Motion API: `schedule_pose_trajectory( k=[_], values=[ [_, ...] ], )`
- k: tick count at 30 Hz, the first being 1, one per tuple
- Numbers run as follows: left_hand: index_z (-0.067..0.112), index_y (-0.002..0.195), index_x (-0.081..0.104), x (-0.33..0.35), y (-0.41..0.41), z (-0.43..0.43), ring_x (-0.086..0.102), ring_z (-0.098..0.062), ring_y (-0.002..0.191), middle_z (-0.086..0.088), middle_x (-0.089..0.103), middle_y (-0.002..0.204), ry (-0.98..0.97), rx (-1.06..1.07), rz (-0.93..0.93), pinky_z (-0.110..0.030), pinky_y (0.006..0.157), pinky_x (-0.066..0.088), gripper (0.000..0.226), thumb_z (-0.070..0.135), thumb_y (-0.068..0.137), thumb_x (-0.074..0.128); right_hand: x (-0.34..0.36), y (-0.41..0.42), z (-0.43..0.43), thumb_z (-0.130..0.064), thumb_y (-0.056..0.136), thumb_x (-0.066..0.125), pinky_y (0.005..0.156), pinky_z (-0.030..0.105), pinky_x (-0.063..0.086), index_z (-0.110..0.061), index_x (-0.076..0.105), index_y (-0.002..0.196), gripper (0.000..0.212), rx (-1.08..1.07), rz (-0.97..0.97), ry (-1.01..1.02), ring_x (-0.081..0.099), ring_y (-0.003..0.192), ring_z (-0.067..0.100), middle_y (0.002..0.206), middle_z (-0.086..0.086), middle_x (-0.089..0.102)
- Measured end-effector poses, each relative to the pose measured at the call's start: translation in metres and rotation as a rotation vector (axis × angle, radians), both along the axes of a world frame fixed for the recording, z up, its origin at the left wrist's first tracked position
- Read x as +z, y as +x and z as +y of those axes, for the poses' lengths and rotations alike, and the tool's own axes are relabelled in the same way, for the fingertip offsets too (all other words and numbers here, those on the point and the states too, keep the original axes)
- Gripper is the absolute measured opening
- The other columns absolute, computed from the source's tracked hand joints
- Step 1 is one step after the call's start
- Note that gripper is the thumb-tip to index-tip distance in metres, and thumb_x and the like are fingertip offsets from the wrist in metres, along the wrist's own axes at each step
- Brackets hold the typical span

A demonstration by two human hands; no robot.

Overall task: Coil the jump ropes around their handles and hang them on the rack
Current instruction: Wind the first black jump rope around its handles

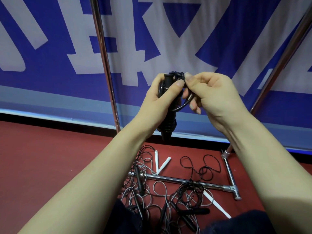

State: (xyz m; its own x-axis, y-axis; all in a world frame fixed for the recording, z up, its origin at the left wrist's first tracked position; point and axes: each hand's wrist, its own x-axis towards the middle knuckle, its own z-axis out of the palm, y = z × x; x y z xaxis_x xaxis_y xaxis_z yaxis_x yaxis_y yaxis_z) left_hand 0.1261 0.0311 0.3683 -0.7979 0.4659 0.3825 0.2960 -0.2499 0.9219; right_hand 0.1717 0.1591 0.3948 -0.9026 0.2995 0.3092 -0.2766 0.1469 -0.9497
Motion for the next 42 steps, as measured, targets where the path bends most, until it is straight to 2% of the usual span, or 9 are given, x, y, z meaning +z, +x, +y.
schedule_pose_trajectory(
  k=[4, 10, 19, 22, 26, 29, 32, 37, 42],
  values=[
    [0.018, 0.101, 0.054, 0.003, 0.001, 0.002, 0.055, -0.016, 0.072, 0.007, 0.064, 0.078, 0.016, 0.07, -0.012, -0.028, 0.062, 0.049, 0.005, 0.022, 0.1, 0.054, 0.003, -0.002, 0.002, -0.026, 0.093, 0.066, 0.041, 0.021, 0.038, -0.005, 0.062, 0.081, 0.025, -0.039, -0.035, -0.033, 0.046, 0.042, 0.012, 0.062, 0.004, 0.063],
    [0.021, 0.096, 0.056, 0.003, -0.005, -0.002, 0.055, -0.017, 0.069, -0.002, 0.059, 0.078, 0.004, 0.157, 0.022, -0.026, 0.061, 0.049, 0.006, 0.026, 0.098, 0.058, -0.002, -0.003, -0.001, -0.013, 0.094, 0.063, 0.051, 0.022, 0.046, -0.004, 0.059, 0.096, 0.01, 0.022, -0.011, -0.1, 0.052, 0.05, 0.01, 0.06, -0.002, 0.063],
    [0.017, 0.104, 0.053, 0.0, -0.003, 0.001, 0.055, -0.018, 0.06, -0.003, 0.057, 0.073, -0.029, 0.062, -0.018, -0.029, 0.058, 0.049, 0.01, 0.026, 0.099, 0.056, -0.004, -0.003, 0.005, -0.011, 0.082, 0.071, 0.044, 0.02, 0.038, -0.006, 0.066, 0.074, 0.01, 0.034, 0.063, -0.112, 0.048, 0.045, 0.012, 0.061, 0.008, 0.058],
    [0.007, 0.112, 0.048, -0.001, -0.003, 0.002, 0.055, -0.023, 0.061, -0.013, 0.056, 0.08, -0.049, -0.007, -0.025, -0.033, 0.058, 0.048, 0.031, 0.035, 0.098, 0.054, 0.001, -0.001, 0.003, -0.007, 0.087, 0.069, 0.046, 0.022, 0.04, -0.003, 0.066, 0.076, 0.013, 0.032, 0.13, -0.019, 0.049, 0.045, 0.014, 0.057, 0.007, 0.057],
    [0.018, 0.108, 0.049, 0.0, -0.006, -0.006, 0.056, -0.017, 0.064, -0.006, 0.058, 0.081, -0.189, 0.009, -0.014, -0.028, 0.061, 0.049, 0.014, 0.027, 0.1, 0.055, 0.003, 0.001, 0.012, -0.017, 0.094, 0.064, 0.056, 0.029, 0.049, -0.004, 0.067, 0.076, 0.022, 0.002, 0.022, 0.237, 0.056, 0.046, 0.016, 0.054, 0.005, 0.06],
    [0.024, 0.105, 0.052, -0.003, -0.013, -0.011, 0.056, -0.014, 0.063, 0.002, 0.058, 0.074, -0.289, 0.033, 0.028, -0.032, 0.065, 0.05, 0.011, 0.029, 0.097, 0.059, -0.003, 0.001, 0.015, -0.028, 0.092, 0.067, 0.064, 0.018, 0.048, -0.018, 0.067, 0.092, 0.01, -0.092, 0.031, 0.464, 0.062, 0.062, 0.005, 0.086, 0.001, 0.066],
    [0.02, 0.104, 0.053, -0.002, -0.014, -0.013, 0.055, -0.012, 0.06, 0.002, 0.057, 0.072, -0.324, 0.039, 0.059, -0.029, 0.062, 0.051, 0.014, 0.031, 0.097, 0.059, -0.006, 0.0, 0.015, -0.024, 0.086, 0.074, 0.067, 0.012, 0.041, -0.027, 0.069, 0.109, 0.024, -0.065, 0.114, 0.587, 0.057, 0.084, 0.006, 0.111, -0.008, 0.06],
    [0.021, 0.099, 0.055, -0.005, -0.013, -0.013, 0.055, -0.012, 0.062, 0.006, 0.057, 0.069, -0.378, 0.032, 0.127, -0.023, 0.057, 0.05, 0.013, 0.03, 0.094, 0.063, -0.012, -0.004, 0.017, -0.009, 0.083, 0.073, 0.07, 0.026, 0.047, -0.012, 0.077, 0.096, 0.014, -0.063, 0.203, 0.569, 0.063, 0.085, 0.011, 0.092, -0.001, 0.071],
    [0.019, 0.095, 0.051, 0.001, -0.013, -0.019, 0.052, -0.009, 0.064, 0.011, 0.057, 0.07, -0.311, -0.084, 0.13, -0.026, 0.06, 0.046, 0.026, 0.03, 0.079, 0.069, -0.011, -0.002, 0.008, -0.004, 0.084, 0.068, 0.084, 0.021, 0.049, -0.003, 0.075, 0.09, 0.009, -0.125, 0.386, 0.616, 0.063, 0.088, 0.009, 0.09, 0.003, 0.07]
  ],
)
